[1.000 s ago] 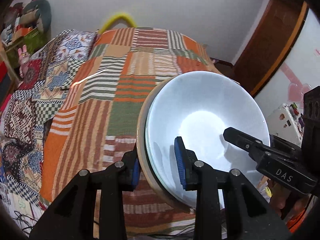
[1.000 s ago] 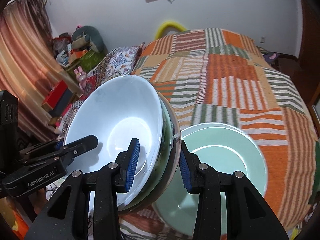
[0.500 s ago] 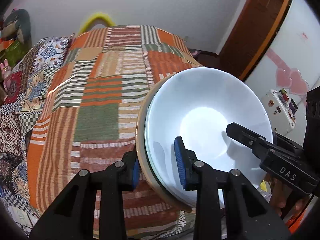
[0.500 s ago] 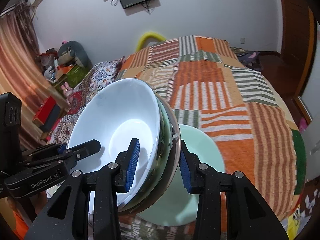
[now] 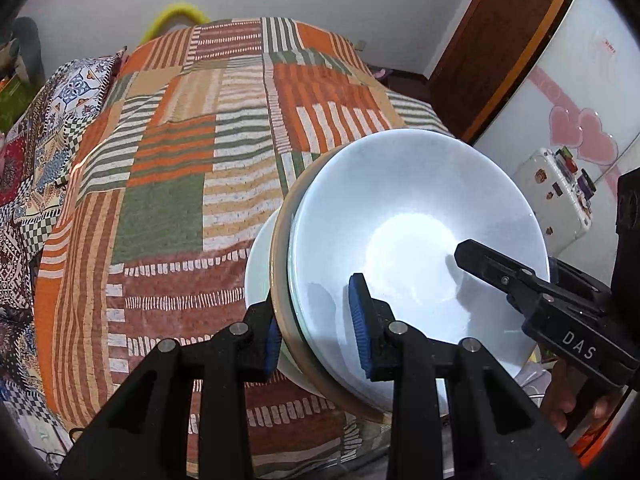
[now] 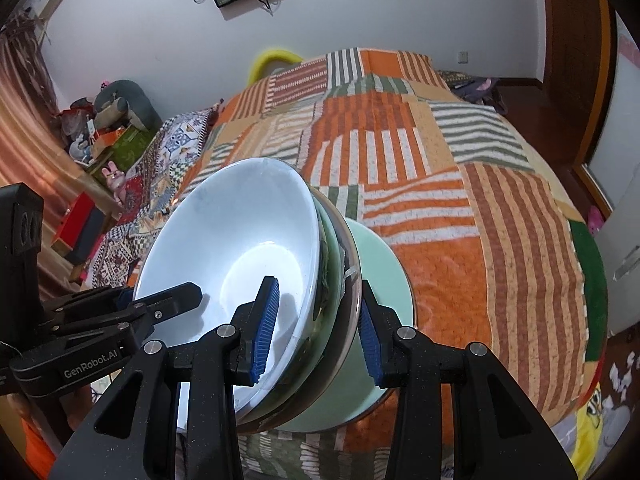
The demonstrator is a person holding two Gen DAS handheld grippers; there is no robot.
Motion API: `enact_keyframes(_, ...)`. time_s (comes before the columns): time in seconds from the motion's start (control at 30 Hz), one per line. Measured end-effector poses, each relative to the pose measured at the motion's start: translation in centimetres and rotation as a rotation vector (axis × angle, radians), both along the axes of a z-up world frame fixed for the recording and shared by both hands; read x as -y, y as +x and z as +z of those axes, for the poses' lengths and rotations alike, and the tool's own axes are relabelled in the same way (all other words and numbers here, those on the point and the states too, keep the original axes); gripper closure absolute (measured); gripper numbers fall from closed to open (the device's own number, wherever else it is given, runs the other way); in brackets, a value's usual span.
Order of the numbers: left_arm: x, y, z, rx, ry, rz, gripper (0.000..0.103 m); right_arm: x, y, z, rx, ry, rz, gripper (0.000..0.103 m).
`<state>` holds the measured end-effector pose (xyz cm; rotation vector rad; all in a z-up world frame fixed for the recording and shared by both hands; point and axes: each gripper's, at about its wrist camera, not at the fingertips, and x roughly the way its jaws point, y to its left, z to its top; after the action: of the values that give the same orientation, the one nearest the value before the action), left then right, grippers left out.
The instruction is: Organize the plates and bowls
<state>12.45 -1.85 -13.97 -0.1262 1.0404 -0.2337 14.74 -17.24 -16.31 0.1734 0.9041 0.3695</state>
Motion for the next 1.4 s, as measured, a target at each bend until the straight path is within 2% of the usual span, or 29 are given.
enact_keyframes(0.23, 0.2, 0.5, -1.5, -0.043, 0.002, -0.004, 0.072, 0.2, 0.2, -1.2, -0.034, -0.008, -0.003, 0.068)
enact_keyframes(0.73, 0.6, 0.8, -2.7, -0.061, 0.036, -0.019, 0.072, 0.2, 0.5, -2.2, -0.060, -0.004, -0.005, 0.068)
enact_keyframes(0.9, 0.3, 1.0, -3.3, -0.076, 0.026, -0.019, 0.072, -0.2, 0.2, -2.1, -0.044, -0.013, 0.011, 0.066)
enact_keyframes(1.03, -0.8, 1.1, -4.1, -0.100, -0.034, -0.005, 0.072, -0.6, -0.1, -1.8, -0.015, -0.019, 0.032, 0.065)
enact_keyframes(1.1, -1.0, 1.0, -3.9, -0.083, -0.028, -0.003, 0.072, -0.8, -0.2, -1.6, 0.013, -0.049, 0.029, 0.065)
enact_keyframes(1.2, -0.7, 0.4, -2.6, -0.005, 0.034, 0.000, 0.072, -1.0, -0.3, -1.3, 0.032, -0.084, 0.030, 0.064)
enact_keyframes(1.4, -0.6, -0.6, -1.0, 0.060, 0.081, 0.000, 0.071, -0.2, -0.6, -0.7, 0.039, -0.074, 0.011, 0.059)
